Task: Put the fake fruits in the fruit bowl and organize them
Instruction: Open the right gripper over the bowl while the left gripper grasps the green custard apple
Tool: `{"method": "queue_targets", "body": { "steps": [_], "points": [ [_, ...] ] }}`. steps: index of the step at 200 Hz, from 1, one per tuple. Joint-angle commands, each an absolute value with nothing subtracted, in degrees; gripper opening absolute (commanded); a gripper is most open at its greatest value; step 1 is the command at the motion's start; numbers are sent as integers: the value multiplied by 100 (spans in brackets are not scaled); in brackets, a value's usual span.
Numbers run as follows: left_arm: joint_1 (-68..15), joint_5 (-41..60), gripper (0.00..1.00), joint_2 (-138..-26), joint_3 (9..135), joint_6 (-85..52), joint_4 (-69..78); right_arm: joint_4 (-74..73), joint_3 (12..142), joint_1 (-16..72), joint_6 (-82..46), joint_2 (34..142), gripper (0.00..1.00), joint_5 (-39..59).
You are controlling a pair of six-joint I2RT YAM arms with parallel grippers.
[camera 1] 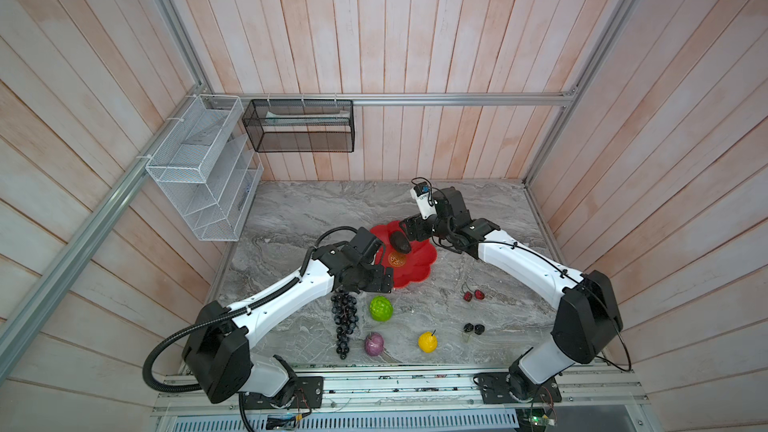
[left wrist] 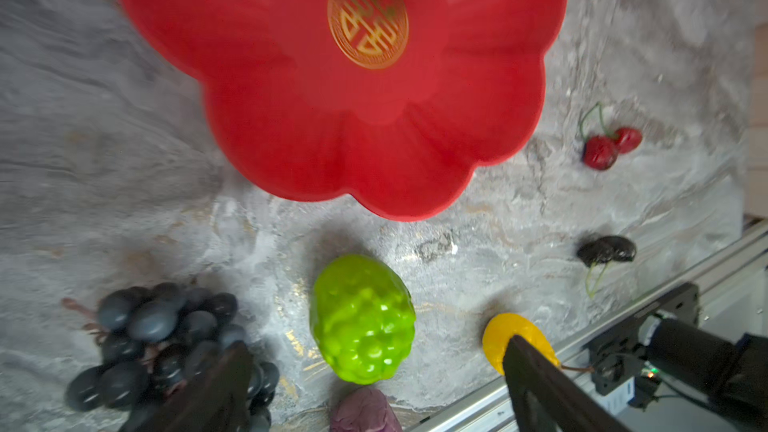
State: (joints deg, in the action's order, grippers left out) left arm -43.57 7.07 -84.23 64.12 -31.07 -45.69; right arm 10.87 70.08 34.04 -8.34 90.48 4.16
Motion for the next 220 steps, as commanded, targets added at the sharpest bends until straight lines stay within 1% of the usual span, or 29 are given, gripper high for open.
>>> {"method": "queue_targets", "body": {
  "steps": [1, 48, 95, 124, 165, 220],
  "points": [
    [-4627, 525, 97, -8900, 6670, -2914, -5040, 573, 6454, 3155, -1240, 8833, 82, 463],
    [-4825, 299, 97, -9408, 6753, -3069, -5152, 195, 5922, 2977, -1362, 8534, 82, 523],
    [-4843, 623, 97, -9787, 6578, -2957, -4850, 100, 5777, 2952, -1356, 8596, 82, 615],
    [-4842, 659, 94, -9908, 6575, -2919, -4738, 66, 5724, 2950, -1371, 8640, 78, 680],
    [-4842, 740, 91, -10015, 6426, -2896, -4624, 28, 5693, 2944, -1370, 8665, 78, 683],
    [-4843, 778, 73, -9903, 6258, -2917, -4506, 0, 5633, 2939, -1346, 8658, 77, 721]
  ]
}}
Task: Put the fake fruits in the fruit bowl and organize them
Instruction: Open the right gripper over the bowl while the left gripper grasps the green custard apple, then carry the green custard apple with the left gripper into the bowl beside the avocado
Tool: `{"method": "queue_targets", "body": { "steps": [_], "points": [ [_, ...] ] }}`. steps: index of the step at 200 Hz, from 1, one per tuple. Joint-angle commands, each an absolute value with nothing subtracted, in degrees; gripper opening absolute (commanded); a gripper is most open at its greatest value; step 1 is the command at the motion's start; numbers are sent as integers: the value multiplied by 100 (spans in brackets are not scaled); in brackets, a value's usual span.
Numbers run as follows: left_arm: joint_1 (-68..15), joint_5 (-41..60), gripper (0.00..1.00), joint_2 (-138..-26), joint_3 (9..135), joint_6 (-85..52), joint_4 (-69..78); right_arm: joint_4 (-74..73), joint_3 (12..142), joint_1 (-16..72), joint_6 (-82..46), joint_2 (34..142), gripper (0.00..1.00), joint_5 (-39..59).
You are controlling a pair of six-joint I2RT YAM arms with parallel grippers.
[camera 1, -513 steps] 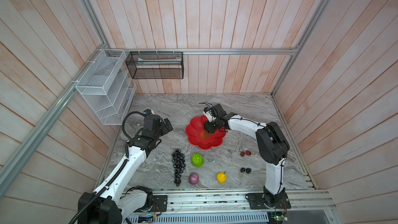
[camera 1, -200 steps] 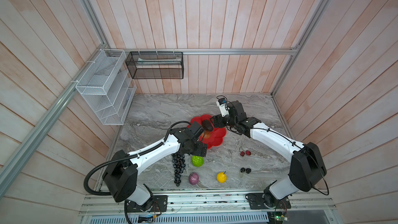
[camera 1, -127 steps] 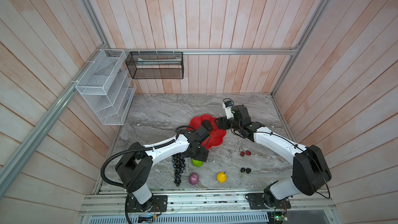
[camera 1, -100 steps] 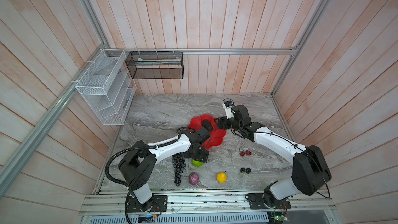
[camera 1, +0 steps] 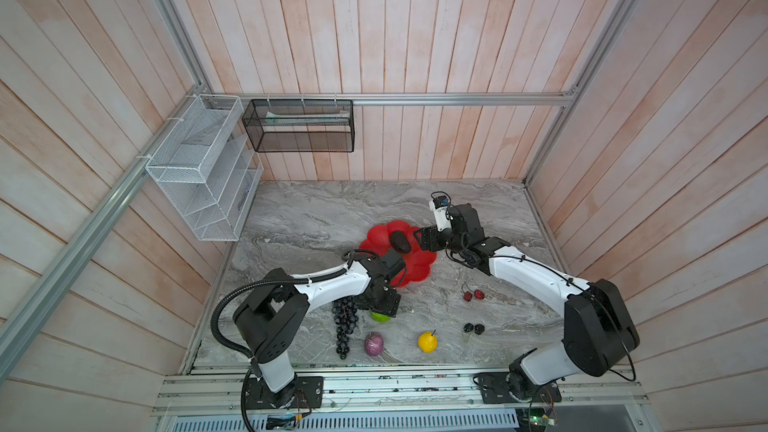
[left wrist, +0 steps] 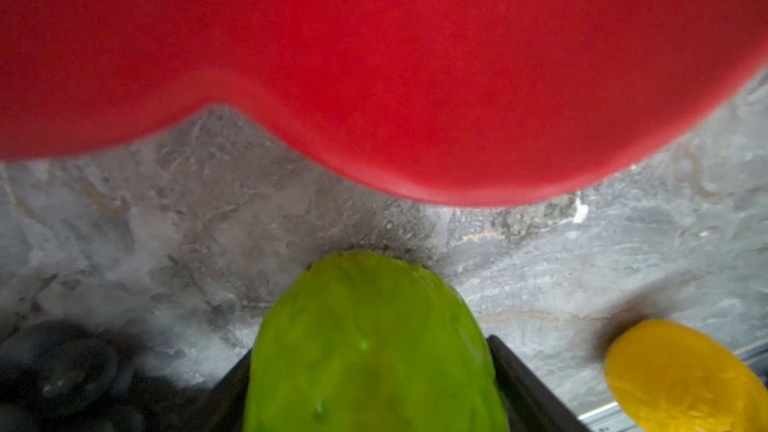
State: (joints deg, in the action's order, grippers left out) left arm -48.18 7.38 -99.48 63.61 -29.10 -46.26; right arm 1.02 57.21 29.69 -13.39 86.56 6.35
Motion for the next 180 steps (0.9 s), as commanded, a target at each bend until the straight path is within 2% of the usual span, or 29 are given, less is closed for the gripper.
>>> {"method": "queue_targets", "body": {
  "steps": [1, 36, 54, 73, 121, 180],
  "points": [
    [-4843, 776, 73, -9900, 6258, -2917, -4503, 0, 5634, 2942, -1350, 8658, 77, 725],
    [-4843, 712, 54, -9718, 6335, -2913, -4539, -4, 5633, 2949, -1345, 8623, 77, 720],
    [-4835, 759, 51, -9568, 6390, -2907, -4621, 17, 5640, 2944, -1340, 8596, 76, 740],
    [-4795, 799, 43, -9359, 6572, -2885, -4805, 57, 5624, 2943, -1318, 8545, 76, 737],
    [-4176, 782, 42, -9167, 7349, -2679, -4697, -262, 5301, 2953, -1424, 8093, 74, 687],
    [-3425, 659, 43, -10545, 8561, -2200, -4234, 185, 5365, 2953, -1322, 8001, 74, 752]
  ]
}}
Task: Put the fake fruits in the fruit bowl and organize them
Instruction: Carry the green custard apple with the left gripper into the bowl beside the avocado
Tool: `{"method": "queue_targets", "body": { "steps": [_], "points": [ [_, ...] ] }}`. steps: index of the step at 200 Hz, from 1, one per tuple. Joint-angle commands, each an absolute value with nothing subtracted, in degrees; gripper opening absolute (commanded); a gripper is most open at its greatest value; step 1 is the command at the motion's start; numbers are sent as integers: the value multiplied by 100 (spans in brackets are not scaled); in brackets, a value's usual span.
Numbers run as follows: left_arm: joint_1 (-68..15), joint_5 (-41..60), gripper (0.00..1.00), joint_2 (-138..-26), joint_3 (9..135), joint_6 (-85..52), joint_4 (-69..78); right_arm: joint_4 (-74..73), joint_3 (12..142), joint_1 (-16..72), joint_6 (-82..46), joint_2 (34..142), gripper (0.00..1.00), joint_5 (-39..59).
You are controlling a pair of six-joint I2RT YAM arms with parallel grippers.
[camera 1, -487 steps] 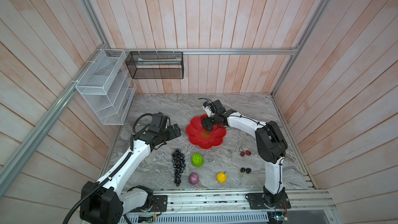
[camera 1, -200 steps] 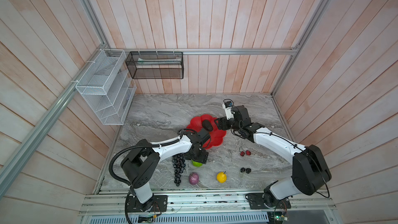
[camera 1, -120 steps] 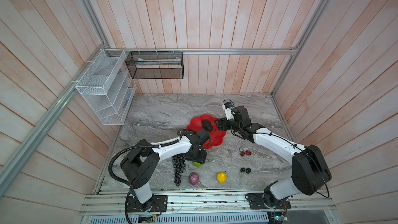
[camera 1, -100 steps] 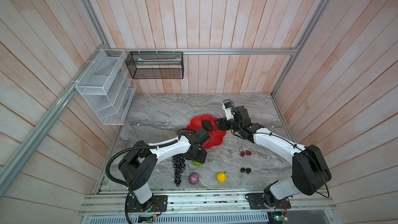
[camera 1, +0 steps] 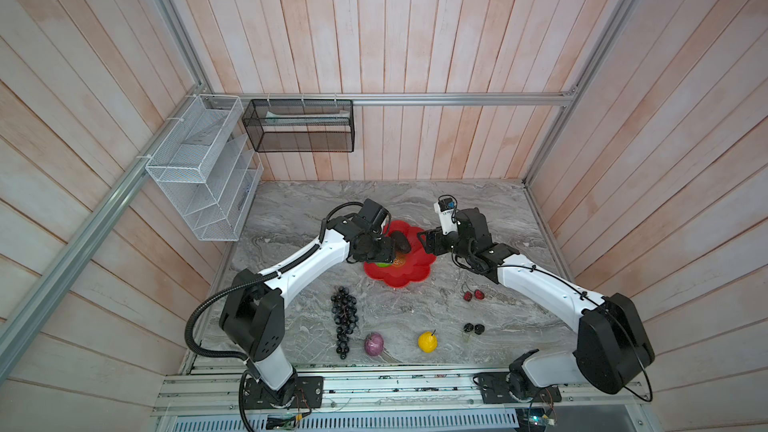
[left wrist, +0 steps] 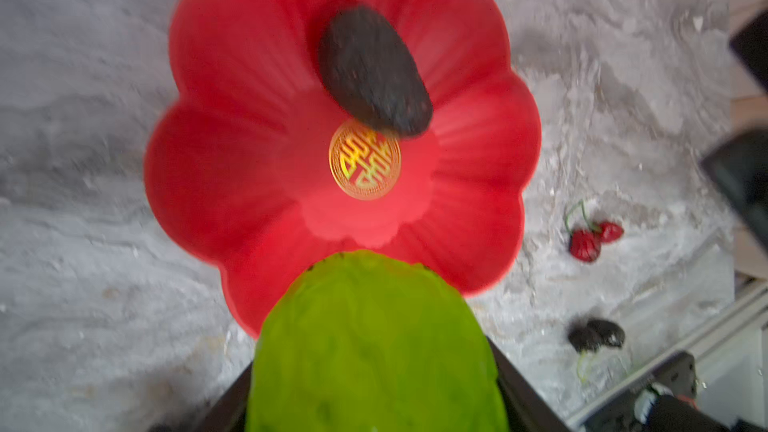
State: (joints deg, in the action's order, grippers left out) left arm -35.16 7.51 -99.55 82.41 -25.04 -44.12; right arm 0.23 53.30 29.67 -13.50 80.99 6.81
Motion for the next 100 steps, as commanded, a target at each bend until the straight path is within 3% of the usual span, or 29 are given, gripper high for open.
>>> {"method": "queue_targets", "body": {
  "steps": [1, 100],
  "points": [
    [-3422, 659, 43, -10572, 8574, -2194, -4226, 185, 5359, 2953, -1325, 8000, 74, 754],
    [-3322, 410, 47, -11927, 9252, -2022, -3919, 370, 5192, 2945, -1283, 7835, 74, 790]
  ]
}}
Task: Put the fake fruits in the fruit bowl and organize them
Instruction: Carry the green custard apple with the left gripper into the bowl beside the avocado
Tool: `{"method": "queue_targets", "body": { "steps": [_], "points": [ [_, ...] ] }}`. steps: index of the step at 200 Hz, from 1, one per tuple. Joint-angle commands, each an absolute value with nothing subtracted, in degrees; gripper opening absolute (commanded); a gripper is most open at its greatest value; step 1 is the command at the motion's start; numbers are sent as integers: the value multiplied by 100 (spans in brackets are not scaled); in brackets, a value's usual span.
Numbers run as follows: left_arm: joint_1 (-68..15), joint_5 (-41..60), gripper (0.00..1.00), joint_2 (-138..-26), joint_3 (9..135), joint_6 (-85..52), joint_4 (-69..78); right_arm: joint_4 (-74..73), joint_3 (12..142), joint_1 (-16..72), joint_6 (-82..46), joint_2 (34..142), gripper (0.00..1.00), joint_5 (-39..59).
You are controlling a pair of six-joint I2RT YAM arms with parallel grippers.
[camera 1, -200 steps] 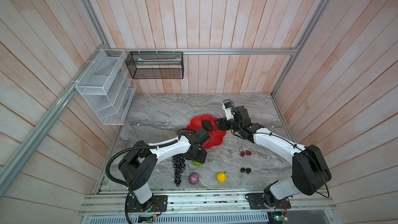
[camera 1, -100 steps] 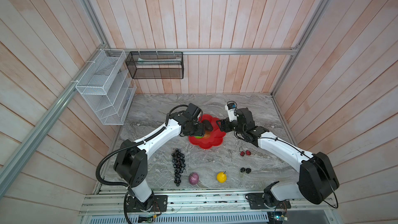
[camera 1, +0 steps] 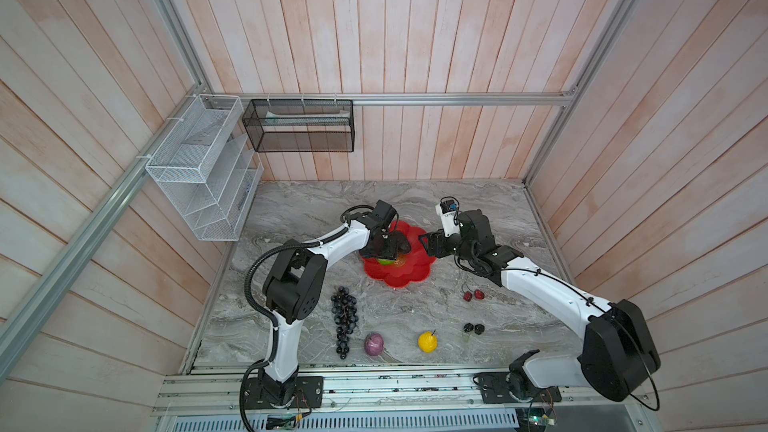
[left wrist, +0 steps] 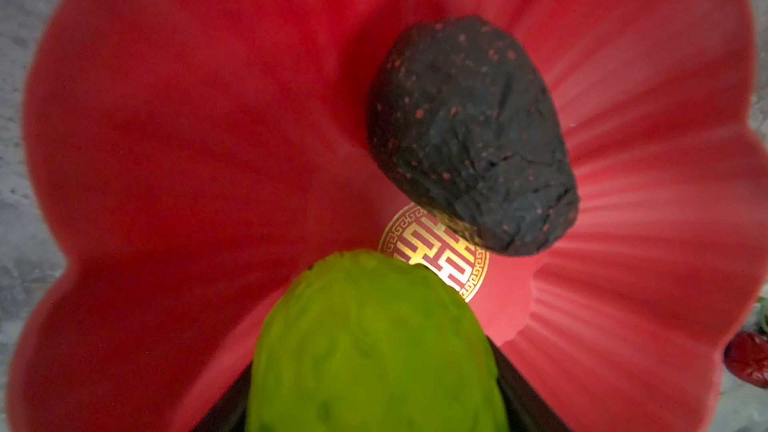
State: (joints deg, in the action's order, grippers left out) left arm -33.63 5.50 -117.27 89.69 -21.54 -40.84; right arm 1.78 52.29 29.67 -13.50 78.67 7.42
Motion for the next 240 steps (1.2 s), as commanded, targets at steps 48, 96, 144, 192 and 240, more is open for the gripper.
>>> {"method": "queue_targets", "body": {
  "steps": [48, 96, 144, 192, 240],
  "points": [
    [-3322, 345, 54, -12089, 9227, -2007, -3849, 358, 5211, 2947, -1336, 7901, 74, 866],
    [-3323, 378, 66, -12084, 9196, -1984, -3748, 462, 5265, 2952, -1292, 7901, 74, 874],
    [-3323, 348, 85, -11815, 9141, -1995, -3755, 448, 5186, 2961, -1327, 7745, 81, 861],
    [-3331, 326, 89, -11297, 8992, -2023, -3914, 654, 5216, 3024, -1373, 7518, 82, 795],
    [-3383, 126, 89, -10278, 8261, -2217, -4017, 1268, 5130, 3410, -1679, 7136, 80, 543]
  ]
}}
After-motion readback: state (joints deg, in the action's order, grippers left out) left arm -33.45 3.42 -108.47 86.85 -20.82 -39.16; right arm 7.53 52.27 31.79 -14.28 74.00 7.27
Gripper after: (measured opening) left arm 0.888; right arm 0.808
